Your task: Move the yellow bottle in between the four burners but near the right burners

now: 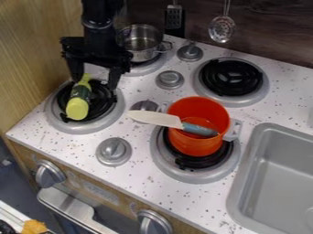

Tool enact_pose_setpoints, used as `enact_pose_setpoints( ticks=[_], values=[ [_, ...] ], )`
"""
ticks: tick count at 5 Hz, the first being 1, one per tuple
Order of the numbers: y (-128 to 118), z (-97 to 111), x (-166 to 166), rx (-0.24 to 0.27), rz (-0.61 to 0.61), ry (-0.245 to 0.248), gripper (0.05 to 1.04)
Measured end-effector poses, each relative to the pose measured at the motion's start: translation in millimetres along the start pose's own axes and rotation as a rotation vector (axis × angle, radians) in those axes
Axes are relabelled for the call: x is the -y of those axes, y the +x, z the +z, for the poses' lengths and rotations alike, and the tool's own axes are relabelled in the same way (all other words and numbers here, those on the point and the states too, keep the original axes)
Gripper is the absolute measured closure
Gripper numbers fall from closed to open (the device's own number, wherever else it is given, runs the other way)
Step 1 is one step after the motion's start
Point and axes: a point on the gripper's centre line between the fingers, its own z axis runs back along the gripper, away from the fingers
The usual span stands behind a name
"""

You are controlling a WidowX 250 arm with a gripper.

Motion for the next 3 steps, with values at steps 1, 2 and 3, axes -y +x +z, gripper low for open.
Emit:
enact_pose_setpoints(
  ticks=[1,2,3],
  values=[
    [1,-6,-13,-0.036,0.107,-0.034,0.085],
    [-3,-28,-26,-0.038,0.193,-0.105,0.085],
    [-8,-37,-28,-0.019,0.203,-0.099,0.085]
  ],
)
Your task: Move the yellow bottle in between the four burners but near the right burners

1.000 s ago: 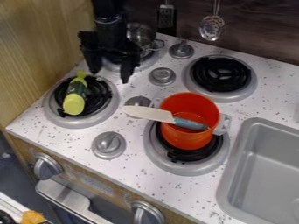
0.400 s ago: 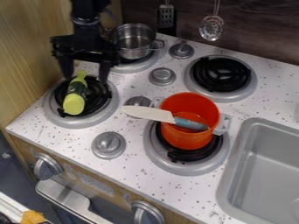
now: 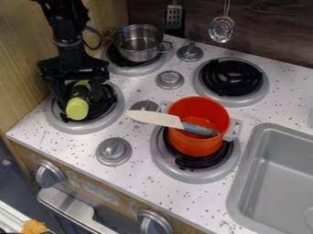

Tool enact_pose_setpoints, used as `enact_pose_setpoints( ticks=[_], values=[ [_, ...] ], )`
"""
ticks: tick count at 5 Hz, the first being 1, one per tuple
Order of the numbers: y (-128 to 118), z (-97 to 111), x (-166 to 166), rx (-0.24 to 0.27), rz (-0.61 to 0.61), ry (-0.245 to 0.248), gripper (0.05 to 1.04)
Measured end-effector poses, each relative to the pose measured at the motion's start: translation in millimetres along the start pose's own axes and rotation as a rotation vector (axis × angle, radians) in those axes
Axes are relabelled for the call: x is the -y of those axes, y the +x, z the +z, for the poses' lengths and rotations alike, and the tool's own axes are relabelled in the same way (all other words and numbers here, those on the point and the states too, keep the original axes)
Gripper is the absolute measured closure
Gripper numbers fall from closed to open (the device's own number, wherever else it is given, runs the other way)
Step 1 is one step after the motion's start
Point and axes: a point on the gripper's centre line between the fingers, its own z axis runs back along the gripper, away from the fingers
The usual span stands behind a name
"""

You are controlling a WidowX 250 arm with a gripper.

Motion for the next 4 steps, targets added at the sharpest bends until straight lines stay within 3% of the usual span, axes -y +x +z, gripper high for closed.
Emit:
enact_pose_setpoints(
  ticks=[1,2,3,4],
  values=[
    [-9,-8,-3,-0.003,0.023,0.002,0.085],
    [-13,-21,-7,0.023,0.062,-0.031,0.085],
    [-12,-22,-8,0.039,0.072,-0.029,0.133],
    [-13,-23,-9,0.037,0.072,-0.020,0.389]
  ],
)
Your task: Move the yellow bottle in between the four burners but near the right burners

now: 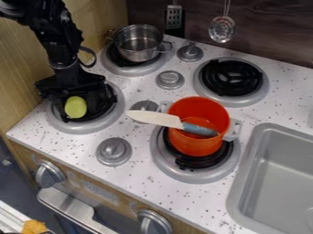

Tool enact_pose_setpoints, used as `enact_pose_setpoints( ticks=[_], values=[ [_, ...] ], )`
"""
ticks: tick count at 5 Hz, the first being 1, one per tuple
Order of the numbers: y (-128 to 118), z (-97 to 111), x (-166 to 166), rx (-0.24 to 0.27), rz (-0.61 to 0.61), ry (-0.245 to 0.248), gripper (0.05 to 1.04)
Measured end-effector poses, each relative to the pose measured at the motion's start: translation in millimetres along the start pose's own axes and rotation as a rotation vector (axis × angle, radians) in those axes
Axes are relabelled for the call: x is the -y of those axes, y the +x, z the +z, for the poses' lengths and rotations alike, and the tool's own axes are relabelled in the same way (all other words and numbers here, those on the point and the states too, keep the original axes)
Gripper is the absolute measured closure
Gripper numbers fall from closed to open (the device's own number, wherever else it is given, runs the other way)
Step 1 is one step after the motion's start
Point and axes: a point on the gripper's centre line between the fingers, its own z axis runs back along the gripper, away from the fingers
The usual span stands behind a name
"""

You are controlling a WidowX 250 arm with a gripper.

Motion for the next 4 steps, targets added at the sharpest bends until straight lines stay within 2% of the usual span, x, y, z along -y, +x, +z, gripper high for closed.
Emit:
enact_pose_setpoints(
  ticks=[1,2,3,4],
  values=[
    [-1,1,1,0.002,-0.020,-0.001,0.415],
    [-9,5,4,-0.014,-0.140,-0.033,0.415],
    [-15,29,11,0.038,-0.323,-0.100,0.415],
    [-26,55,25,0.088,-0.542,-0.138,0.415]
  ],
)
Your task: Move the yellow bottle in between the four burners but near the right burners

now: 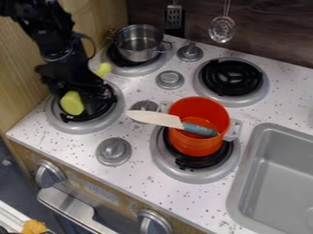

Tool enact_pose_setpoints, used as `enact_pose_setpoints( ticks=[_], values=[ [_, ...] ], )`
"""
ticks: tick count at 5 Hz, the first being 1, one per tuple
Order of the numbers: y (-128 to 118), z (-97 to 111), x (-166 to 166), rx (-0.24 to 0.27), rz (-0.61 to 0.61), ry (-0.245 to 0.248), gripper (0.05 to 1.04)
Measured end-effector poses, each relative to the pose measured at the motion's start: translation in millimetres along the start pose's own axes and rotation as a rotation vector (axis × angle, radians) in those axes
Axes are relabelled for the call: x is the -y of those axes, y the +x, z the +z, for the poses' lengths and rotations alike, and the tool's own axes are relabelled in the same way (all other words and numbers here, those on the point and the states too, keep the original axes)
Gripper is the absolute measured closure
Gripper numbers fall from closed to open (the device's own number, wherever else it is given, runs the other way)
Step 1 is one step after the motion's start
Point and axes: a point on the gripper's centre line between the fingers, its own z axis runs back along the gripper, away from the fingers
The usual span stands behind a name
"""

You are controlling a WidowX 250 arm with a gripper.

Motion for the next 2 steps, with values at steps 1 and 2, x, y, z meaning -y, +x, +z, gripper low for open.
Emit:
enact_pose_setpoints(
  ticks=[1,2],
  values=[
    [3,6,22,-0.015,-0.138,-0.022,0.416],
    [21,9,42,-0.004,-0.187,-0.010,0.415]
  ],
)
